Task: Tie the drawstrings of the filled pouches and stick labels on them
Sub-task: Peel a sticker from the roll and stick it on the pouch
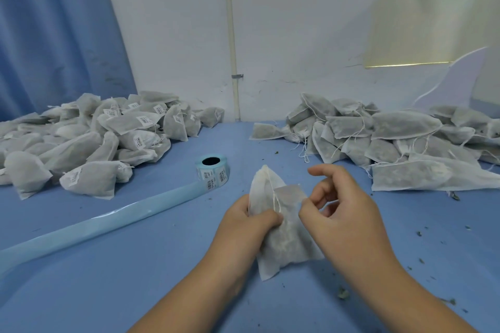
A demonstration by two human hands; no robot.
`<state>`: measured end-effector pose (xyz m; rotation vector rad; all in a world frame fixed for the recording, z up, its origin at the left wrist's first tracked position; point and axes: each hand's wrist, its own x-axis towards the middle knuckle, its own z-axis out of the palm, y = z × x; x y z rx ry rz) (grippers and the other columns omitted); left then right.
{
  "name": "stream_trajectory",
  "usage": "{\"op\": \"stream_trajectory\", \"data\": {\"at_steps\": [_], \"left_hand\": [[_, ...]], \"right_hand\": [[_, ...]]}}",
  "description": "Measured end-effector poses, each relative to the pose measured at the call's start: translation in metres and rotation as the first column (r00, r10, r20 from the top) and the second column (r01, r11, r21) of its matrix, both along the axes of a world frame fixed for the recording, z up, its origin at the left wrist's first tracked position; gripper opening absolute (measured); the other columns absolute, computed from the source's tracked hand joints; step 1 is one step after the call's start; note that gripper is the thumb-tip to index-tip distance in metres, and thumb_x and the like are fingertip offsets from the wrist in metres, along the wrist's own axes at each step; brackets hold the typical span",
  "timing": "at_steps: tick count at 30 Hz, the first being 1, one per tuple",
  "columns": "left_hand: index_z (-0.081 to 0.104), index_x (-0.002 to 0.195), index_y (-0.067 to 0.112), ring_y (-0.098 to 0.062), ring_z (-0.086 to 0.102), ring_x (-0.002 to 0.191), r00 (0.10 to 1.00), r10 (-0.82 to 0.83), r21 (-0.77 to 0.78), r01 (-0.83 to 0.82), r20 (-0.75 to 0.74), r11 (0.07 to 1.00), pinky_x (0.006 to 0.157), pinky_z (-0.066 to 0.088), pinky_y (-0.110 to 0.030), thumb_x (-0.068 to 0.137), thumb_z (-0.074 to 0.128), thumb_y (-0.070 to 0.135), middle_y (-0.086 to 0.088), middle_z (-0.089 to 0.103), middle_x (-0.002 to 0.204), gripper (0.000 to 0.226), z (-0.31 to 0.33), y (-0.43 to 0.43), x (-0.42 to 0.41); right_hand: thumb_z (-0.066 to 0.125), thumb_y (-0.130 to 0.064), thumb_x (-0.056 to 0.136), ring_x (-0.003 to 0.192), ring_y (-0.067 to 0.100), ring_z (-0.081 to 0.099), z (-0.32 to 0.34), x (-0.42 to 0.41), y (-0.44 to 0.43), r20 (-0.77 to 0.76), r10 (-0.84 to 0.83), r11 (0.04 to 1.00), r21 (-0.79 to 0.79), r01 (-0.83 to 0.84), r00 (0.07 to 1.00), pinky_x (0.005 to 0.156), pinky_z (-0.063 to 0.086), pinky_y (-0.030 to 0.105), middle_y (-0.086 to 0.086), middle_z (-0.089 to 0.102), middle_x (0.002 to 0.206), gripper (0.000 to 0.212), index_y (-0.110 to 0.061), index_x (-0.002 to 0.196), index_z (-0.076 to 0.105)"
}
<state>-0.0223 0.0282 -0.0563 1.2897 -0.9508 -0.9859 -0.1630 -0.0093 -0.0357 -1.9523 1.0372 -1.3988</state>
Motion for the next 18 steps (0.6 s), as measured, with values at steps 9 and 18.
{"op": "stream_trajectory", "data": {"at_steps": [9,18], "left_hand": [[0.068,0.099,0.011,-0.033,0.07,0.093,0.997,0.066,0.006,-0.066,0.027,0.998,0.085,0.056,-0.05,0.063,0.061,0.021,-0.013,0.074,0.095,0.037,0.006,0.005,-0.007],[0.066,0.097,0.017,-0.026,0.07,0.091,0.982,0.146,-0.004,-0.147,0.123,0.989,0.081,0.057,-0.046,0.076,0.064,0.016,-0.006,0.073,0.094,0.022,0.012,0.009,-0.013]], "right_hand": [[0.064,-0.008,0.072,0.084,-0.002,0.05,-0.005,0.003,0.001,-0.05,-0.142,0.976,-0.172,0.131,0.989,0.07,0.035,0.004,-0.014,0.051,0.078,0.046,-0.029,0.111,0.055],[0.067,0.0,0.07,0.077,0.005,0.042,-0.007,0.009,0.003,-0.136,-0.21,0.933,-0.323,0.158,0.968,0.067,0.036,0.015,-0.015,0.047,0.08,0.05,-0.02,0.114,0.055]]}}
